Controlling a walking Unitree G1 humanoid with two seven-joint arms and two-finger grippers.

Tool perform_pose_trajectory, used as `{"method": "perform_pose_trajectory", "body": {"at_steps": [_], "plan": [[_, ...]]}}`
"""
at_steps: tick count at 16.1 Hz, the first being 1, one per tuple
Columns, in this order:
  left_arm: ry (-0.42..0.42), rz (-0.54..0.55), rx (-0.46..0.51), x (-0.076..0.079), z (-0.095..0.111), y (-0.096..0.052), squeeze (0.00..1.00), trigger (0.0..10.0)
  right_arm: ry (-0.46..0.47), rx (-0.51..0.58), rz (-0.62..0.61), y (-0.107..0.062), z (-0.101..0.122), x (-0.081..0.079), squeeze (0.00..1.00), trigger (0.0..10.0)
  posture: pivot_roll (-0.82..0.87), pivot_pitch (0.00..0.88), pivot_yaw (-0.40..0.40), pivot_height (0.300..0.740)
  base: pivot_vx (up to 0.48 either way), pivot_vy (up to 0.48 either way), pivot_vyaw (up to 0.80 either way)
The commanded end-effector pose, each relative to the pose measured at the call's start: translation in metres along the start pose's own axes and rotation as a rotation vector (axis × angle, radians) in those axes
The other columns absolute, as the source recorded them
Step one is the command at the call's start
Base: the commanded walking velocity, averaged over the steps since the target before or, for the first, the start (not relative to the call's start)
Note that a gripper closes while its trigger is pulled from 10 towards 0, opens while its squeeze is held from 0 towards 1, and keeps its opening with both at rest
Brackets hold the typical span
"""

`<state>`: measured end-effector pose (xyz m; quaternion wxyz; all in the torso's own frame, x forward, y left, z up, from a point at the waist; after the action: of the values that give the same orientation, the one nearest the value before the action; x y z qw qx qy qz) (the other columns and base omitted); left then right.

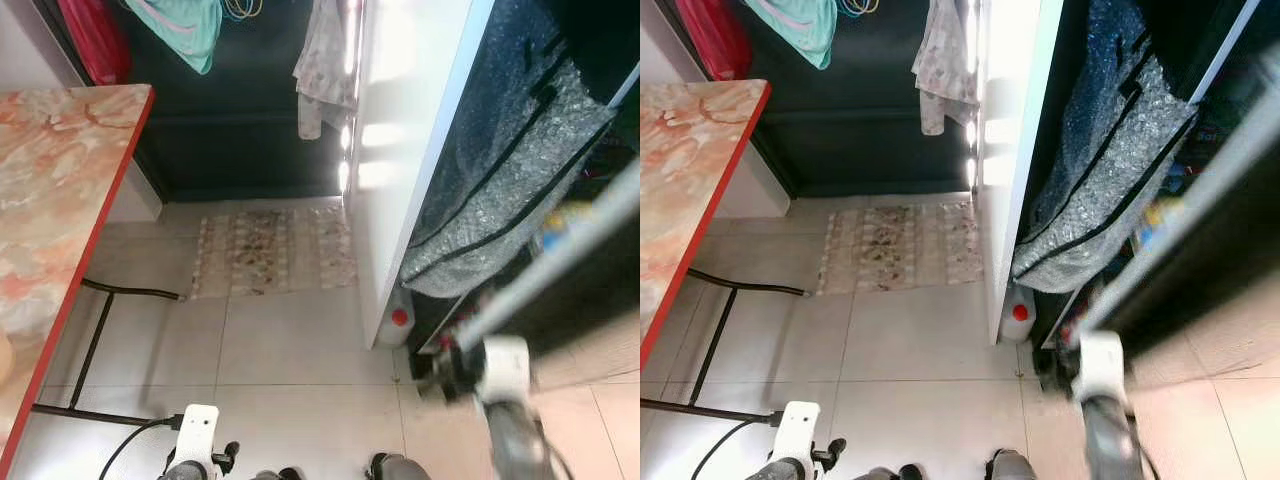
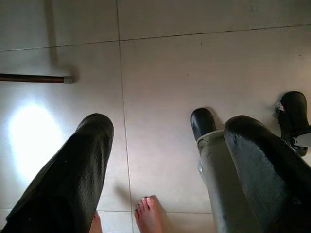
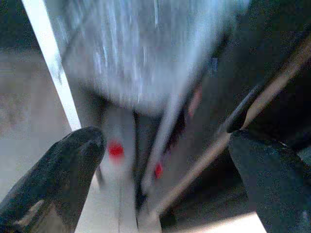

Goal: Restocking fridge

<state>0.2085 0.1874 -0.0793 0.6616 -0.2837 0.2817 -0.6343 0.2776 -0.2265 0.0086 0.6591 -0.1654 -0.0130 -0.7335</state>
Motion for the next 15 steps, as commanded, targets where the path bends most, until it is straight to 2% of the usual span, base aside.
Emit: {"method": "perform_pose_trajectory", "body": {"at_steps": [1, 2, 5, 9, 12, 15], "plan": [[0.022, 0.005, -0.038, -0.002, -0.011, -0.003, 0.0, 10.0, -0.026, 0.098, 0.04, 0.009, 0.022, -0.006, 0.0, 10.0, -0.09, 0.192, 0.081, 0.74, 0.0, 0.0, 0.0], [0.031, -0.006, -0.04, 0.001, -0.011, -0.002, 0.0, 10.0, -0.049, 0.136, 0.054, 0.019, 0.038, -0.007, 0.0, 10.0, -0.1, 0.19, 0.089, 0.74, 0.0, 0.0, 0.0], [0.031, -0.009, -0.037, 0.004, -0.009, -0.001, 0.0, 10.0, -0.027, 0.217, 0.049, 0.045, 0.081, -0.001, 0.0, 10.0, -0.1, 0.179, 0.086, 0.74, 0.0, 0.0, 0.0], [0.025, -0.002, -0.032, 0.003, -0.007, -0.001, 0.0, 10.0, 0.01, 0.271, 0.071, 0.063, 0.118, 0.0, 0.0, 10.0, -0.09, 0.175, 0.084, 0.74, 0.0, 0.0, 0.0], [0.024, 0.0, -0.033, 0.002, -0.007, -0.001, 0.0, 10.0, 0.003, 0.263, 0.08, 0.065, 0.122, -0.005, 0.0, 10.0, -0.09, 0.177, 0.083, 0.74, 0.0, 0.0, 0.0], [0.022, 0.001, -0.034, 0.002, -0.008, -0.001, 0.0, 10.0, 0.019, 0.213, 0.098, 0.054, 0.093, -0.011, 0.0, 10.0, -0.09, 0.189, 0.08, 0.74, 0.0, 0.0, 0.0]]}}
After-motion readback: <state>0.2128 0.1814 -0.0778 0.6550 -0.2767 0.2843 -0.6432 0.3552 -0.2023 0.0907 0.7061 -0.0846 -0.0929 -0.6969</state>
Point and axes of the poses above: a point about 5 cm out from each wrist's last joint towards the gripper, its own y axis pointing out of the wrist towards the gripper, its own z axis along the axis of the wrist's last joint, x = y × z, the point moved 1 cm from there along y, pointing out of the wrist towards the gripper, and after that the axes turned 6 degrees about -y, right-handed, at the moved point
